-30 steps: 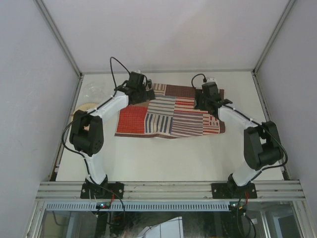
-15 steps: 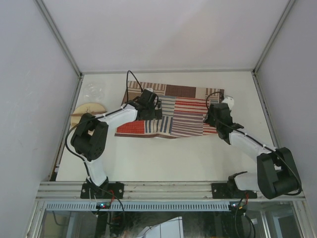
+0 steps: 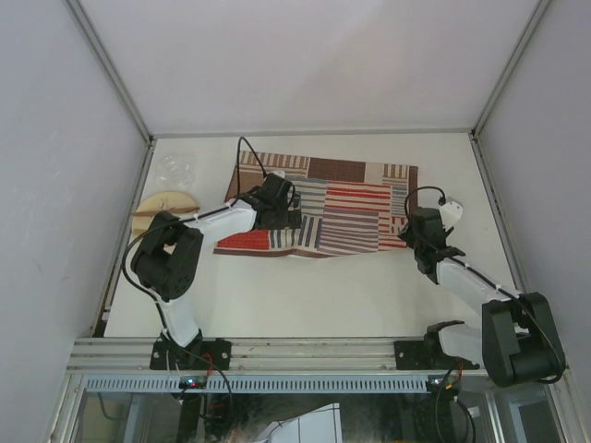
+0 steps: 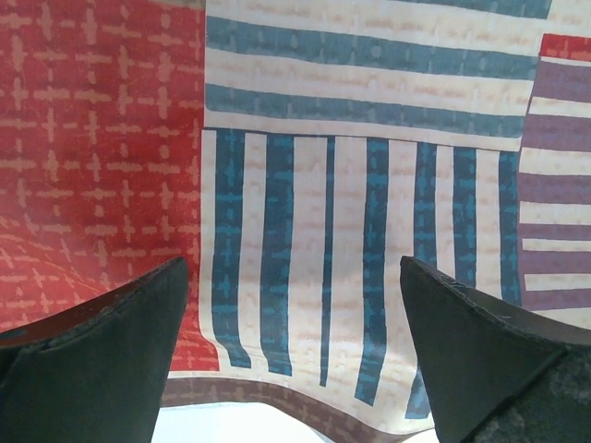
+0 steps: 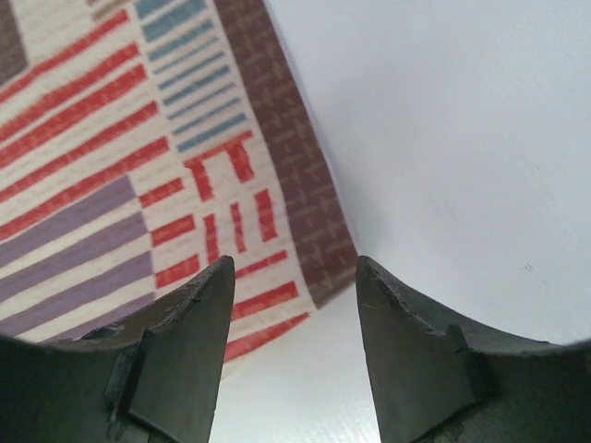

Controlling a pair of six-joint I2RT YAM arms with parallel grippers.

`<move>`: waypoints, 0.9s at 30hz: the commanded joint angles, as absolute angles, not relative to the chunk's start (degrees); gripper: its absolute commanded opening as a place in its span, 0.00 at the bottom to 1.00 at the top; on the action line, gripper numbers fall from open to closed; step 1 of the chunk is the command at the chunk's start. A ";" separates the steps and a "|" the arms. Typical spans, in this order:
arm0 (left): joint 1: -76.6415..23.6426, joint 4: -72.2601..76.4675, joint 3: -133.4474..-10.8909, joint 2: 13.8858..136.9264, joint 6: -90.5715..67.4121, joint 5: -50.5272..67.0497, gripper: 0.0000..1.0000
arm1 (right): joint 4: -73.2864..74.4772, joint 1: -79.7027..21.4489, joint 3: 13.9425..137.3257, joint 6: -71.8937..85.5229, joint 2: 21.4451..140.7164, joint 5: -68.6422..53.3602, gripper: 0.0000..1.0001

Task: Set the dinner table for one person
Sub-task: Flatten out the napkin at the center of the board.

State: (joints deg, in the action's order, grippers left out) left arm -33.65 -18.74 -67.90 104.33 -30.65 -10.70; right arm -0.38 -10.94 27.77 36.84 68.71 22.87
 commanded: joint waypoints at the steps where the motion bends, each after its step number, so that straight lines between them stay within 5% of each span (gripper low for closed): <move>1: -34.01 -18.20 -65.92 101.35 -29.93 -11.67 1.00 | -2.35 -10.51 26.19 40.53 67.54 25.62 0.55; 13: -34.04 -18.48 -66.47 102.88 -30.31 -9.66 1.00 | -3.07 -11.43 25.93 51.19 70.44 19.20 0.55; 27: -34.02 -18.56 -66.90 102.39 -29.88 -9.89 1.00 | -1.22 -26.43 25.93 57.95 73.70 22.39 0.56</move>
State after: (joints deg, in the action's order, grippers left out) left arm -33.74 -18.33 -66.74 104.14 -30.48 -10.31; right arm -0.73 -23.59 25.52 55.05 73.63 20.08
